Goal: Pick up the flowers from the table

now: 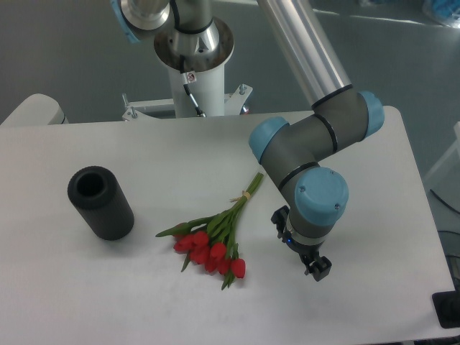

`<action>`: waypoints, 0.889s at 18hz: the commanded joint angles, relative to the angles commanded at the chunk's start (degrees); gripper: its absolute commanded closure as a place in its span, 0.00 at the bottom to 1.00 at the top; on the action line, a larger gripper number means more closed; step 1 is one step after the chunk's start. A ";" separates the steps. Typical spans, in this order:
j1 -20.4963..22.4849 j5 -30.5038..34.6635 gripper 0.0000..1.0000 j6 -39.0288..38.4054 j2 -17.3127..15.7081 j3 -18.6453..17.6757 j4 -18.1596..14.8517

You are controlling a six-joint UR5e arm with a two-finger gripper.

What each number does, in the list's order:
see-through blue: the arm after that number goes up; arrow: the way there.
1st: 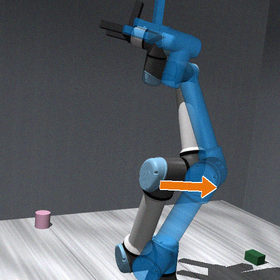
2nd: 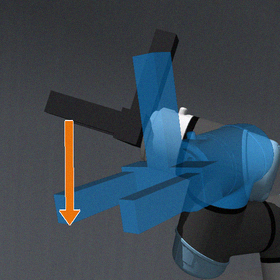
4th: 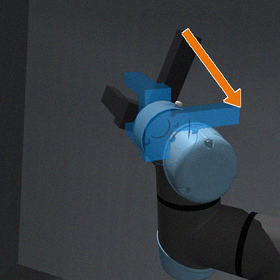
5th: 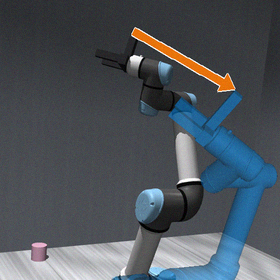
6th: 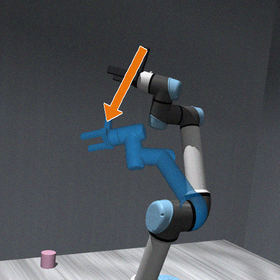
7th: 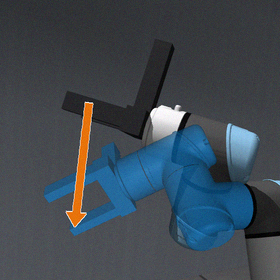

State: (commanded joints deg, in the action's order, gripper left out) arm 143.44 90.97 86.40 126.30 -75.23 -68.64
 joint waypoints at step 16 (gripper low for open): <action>0.09 -0.35 0.00 -0.09 -1.31 -2.01 -0.18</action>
State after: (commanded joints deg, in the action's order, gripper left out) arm 143.53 90.62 86.31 124.99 -77.25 -68.82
